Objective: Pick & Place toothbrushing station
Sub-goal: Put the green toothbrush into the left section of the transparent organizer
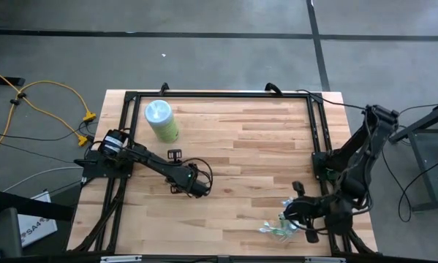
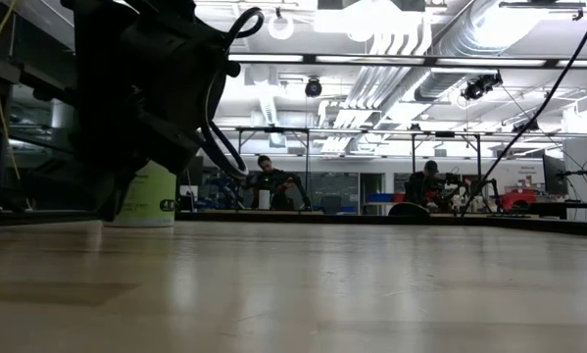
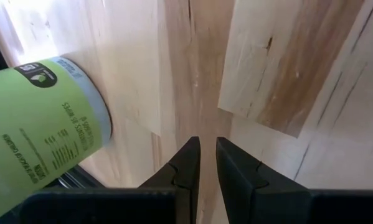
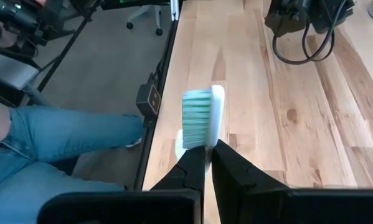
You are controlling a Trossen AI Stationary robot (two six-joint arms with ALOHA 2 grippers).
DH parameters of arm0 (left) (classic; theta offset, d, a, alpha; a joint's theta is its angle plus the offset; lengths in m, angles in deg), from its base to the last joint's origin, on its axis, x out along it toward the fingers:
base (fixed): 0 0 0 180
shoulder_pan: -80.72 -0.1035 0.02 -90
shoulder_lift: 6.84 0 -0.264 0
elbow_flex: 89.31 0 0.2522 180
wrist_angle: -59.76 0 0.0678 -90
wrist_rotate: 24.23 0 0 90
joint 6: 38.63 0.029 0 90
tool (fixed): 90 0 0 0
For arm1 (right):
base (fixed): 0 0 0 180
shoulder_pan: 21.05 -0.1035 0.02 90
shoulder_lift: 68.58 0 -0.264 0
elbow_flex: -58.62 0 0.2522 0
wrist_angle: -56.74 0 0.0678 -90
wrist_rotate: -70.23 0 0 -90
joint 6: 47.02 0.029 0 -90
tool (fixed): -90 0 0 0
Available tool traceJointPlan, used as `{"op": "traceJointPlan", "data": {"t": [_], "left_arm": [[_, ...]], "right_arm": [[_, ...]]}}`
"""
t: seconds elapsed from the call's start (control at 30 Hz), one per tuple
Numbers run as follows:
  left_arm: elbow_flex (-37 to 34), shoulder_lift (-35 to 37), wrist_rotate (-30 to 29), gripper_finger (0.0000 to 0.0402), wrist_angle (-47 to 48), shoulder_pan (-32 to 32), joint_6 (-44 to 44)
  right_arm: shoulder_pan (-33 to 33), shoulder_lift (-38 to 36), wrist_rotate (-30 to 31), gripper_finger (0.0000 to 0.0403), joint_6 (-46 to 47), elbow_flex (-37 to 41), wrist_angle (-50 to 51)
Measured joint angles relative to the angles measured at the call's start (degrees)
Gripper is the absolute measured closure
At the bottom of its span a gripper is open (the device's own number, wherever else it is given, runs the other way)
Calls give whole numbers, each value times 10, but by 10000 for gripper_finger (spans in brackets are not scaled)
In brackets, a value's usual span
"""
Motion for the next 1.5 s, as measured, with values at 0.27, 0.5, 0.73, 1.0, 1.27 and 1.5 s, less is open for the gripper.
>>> {"op": "traceJointPlan", "data": {"t": [0.27,0.5,0.73,1.0,1.27,1.5], "left_arm": [[0,0,13,358,-8,2,-2],[0,0,13,358,-9,7,-12],[0,0,13,358,-9,7,-13],[0,0,13,358,-13,7,-13],[0,0,13,358,-13,7,-13],[0,0,13,358,-14,7,-13]], "right_arm": [[-1,22,3,398,10,0,-9],[-16,51,24,398,53,0,25],[-33,79,42,398,90,0,32],[-35,107,47,398,115,0,35],[-35,133,55,398,142,0,42],[-35,139,44,398,173,0,49]]}}
